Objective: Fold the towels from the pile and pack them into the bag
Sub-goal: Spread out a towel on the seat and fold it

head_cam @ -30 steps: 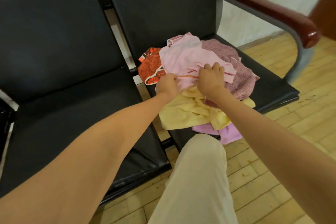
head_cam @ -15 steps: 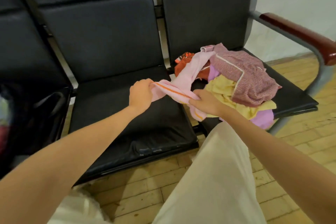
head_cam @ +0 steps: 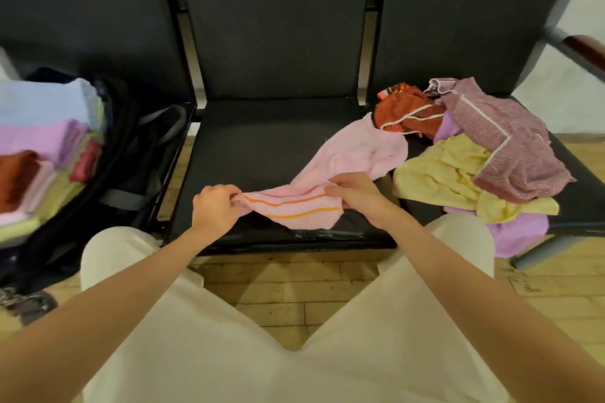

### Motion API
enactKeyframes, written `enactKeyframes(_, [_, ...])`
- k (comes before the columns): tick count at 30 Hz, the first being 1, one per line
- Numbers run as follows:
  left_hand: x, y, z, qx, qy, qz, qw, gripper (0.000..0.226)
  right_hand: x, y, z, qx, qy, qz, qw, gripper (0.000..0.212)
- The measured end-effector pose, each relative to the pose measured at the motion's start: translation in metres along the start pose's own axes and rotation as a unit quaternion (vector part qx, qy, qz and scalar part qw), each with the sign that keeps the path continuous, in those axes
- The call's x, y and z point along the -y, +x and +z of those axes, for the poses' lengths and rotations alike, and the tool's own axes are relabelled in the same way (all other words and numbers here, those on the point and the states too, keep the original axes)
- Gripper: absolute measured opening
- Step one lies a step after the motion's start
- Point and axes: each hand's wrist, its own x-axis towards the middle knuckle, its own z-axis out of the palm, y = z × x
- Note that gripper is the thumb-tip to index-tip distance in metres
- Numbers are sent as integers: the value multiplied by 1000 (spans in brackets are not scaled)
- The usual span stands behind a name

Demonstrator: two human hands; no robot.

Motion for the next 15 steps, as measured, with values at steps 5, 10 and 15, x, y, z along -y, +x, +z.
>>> enactKeyframes(5, [-23,-9,-7,117,-246,46,961,63,3,1,24,24,25,-26,999,20])
enactKeyframes(10, [-48,-4,-19,144,-302,137,933,32,6,9,33,29,1,-41,999,16])
enactKeyframes(15, [-39,4,-6,130,-282,91,946,4,0,18,39,14,16,-43,999,4])
